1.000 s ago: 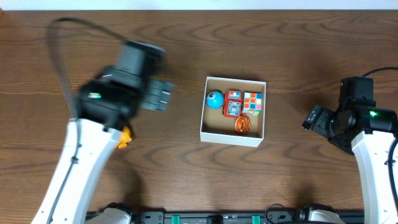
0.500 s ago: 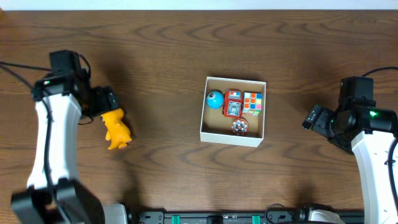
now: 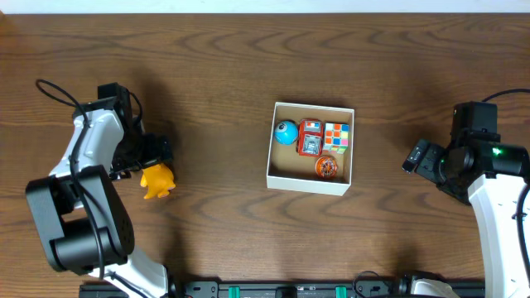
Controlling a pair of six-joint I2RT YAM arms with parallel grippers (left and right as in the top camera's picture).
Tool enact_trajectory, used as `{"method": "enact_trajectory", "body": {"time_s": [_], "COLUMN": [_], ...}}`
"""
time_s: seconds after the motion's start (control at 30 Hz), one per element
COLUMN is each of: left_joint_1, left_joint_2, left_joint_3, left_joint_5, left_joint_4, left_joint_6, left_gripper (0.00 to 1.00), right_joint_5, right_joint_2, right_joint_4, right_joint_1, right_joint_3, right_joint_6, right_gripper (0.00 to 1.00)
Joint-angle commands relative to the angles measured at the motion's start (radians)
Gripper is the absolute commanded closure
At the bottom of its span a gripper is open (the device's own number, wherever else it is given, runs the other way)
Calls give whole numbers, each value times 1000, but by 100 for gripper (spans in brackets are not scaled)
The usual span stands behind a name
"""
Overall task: Pack container
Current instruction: 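Move the left gripper to the yellow dinosaur toy and grasp it, then lift the dinosaur with the left gripper and carry it over the box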
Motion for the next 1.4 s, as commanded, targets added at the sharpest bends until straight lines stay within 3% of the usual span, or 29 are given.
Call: {"method": "enact_trajectory", "body": {"time_s": [0.0,0.27,0.47,0.6,0.83,1.03,1.2,1.37], "left_joint_1": [1,1,1,-2,-76,-253,-480,-688], "left_joint_2": [25,43,41,26,-90,-274,-388,-393], "left_joint_3": [-3,-3,-1,28,119,183,190,190], "left_joint_5": [3,3,25,121,153,156,156,156], "left_joint_4": [0,-8,-19,-35,-95,-84,12,98], "left_joint_6": [-9,-10,-14,-14,-13,11,144,315], "left_gripper": [1,47,57,72,77,77,77,81], "right_joint_5": [-1,-1,-1,-1,-1,-1,-1,-1], "right_joint_2": [4,4,4,4,4,4,4,4], "right_joint_4": [2,1,2,1,-2,-1,2,0], "right_joint_1": [-7,-7,-7,-7,-7,-7,-7,-7], "right_joint_3": [0,0,0,0,0,0,-1,-1], "right_joint_6": [-17,-17,-17,-17,-17,-17,-17,-17], "right_gripper": [1,1,1,1,1,1,1,1]}}
